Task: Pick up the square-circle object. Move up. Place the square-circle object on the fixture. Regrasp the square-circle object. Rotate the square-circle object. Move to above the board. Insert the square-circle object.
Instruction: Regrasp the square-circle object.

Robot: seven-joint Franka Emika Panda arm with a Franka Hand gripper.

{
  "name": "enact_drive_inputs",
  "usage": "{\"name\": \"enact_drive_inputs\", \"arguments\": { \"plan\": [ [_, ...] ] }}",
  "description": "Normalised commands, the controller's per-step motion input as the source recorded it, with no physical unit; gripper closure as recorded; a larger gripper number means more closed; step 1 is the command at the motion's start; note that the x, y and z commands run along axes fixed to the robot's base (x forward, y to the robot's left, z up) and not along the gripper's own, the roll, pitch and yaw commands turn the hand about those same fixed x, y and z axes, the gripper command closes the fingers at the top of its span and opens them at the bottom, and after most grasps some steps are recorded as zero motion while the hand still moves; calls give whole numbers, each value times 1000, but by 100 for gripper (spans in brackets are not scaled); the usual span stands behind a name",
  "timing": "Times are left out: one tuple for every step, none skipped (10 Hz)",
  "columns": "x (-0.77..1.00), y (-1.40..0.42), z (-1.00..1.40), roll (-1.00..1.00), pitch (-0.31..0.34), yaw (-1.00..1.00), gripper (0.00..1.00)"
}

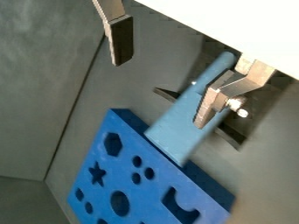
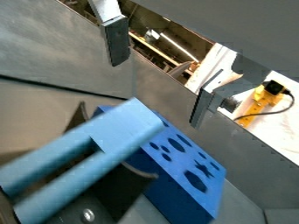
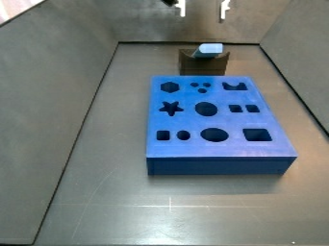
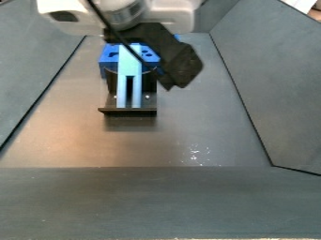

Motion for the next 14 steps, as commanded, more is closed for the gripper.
{"name": "enact_drive_inputs", "arguments": {
  "plan": [
    [-1000, -6, -5, 39, -64, -47, 0],
    [-1000, -2, -11, 50, -87, -31, 0],
    [-1000, -7, -3, 59, -106, -18, 0],
    [-1000, -10, 3, 66, -121, 0, 0],
    [-981, -15, 4, 73, -133, 14, 0],
    [-789, -17, 6, 77, -142, 35, 0],
    [-645, -14, 10, 76, -146, 48, 0],
    [-385, -1000, -610, 1000, -35, -907, 0],
    [-237, -1000, -555, 1000, -44, -903, 0],
    [-120, -1000, -442, 1000, -60, -904, 0],
    [-47, -789, -233, 1000, -88, -905, 0],
    [-52, -573, -139, 1000, -111, -907, 0],
    [-51, -287, -56, 1000, -142, -908, 0],
    [-48, -148, -34, 1000, -155, -907, 0]
  ]
}}
